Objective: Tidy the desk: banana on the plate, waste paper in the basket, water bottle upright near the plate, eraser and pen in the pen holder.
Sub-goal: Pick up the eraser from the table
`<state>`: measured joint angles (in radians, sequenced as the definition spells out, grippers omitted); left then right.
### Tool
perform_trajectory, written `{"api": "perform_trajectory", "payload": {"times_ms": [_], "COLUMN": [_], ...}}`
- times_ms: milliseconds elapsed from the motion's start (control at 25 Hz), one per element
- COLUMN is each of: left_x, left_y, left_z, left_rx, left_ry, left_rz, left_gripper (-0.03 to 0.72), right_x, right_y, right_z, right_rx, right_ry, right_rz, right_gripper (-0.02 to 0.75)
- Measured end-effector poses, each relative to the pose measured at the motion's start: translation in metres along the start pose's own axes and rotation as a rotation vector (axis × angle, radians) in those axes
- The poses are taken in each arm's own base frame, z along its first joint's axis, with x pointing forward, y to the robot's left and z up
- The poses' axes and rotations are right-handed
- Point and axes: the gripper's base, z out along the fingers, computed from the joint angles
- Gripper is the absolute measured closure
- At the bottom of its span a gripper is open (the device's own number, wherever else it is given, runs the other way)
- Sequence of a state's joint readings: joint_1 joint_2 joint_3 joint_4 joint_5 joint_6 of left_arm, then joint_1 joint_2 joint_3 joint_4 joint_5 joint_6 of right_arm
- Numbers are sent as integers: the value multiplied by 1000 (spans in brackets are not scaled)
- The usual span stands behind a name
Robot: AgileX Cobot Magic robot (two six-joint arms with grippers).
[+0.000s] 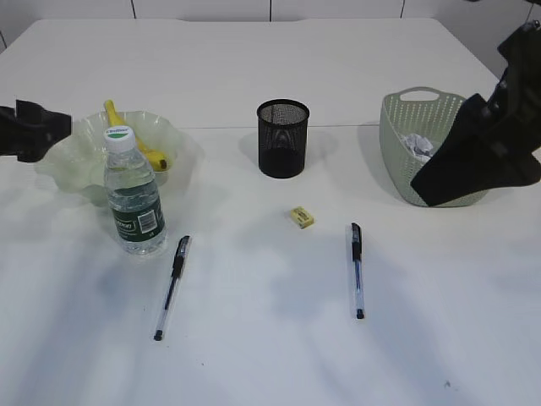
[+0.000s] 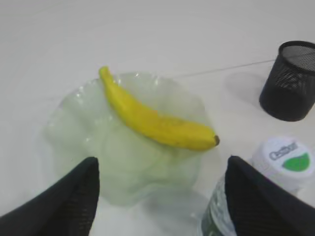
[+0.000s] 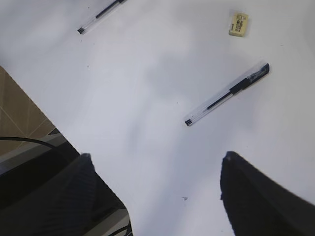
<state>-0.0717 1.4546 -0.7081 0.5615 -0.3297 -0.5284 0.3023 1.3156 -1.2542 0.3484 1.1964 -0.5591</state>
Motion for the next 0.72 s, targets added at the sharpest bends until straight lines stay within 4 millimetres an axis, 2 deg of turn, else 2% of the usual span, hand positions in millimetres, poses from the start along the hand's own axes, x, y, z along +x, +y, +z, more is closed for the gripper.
{"api": "perform_trajectory", "payload": {"times_ms": [200, 320, 560, 720], "left_x": [1, 0, -20, -32], "left_y": [9, 15, 21, 16], "left_z": [-20, -31, -46, -52], "left_rx": [-141, -226, -333, -293], "left_ry": [141, 220, 322, 446], "left_rz": [-54, -75, -161, -138], "left_gripper": [179, 188, 193, 193], "right_x": [0, 0, 0, 0], "right_y": [0, 0, 0, 0], "right_z": [0, 0, 0, 0], "right_rx": [0, 0, 0, 0], "right_ry": [0, 0, 0, 0], "right_rz": [0, 4, 11, 11], "right_gripper": [150, 150, 150, 150]}}
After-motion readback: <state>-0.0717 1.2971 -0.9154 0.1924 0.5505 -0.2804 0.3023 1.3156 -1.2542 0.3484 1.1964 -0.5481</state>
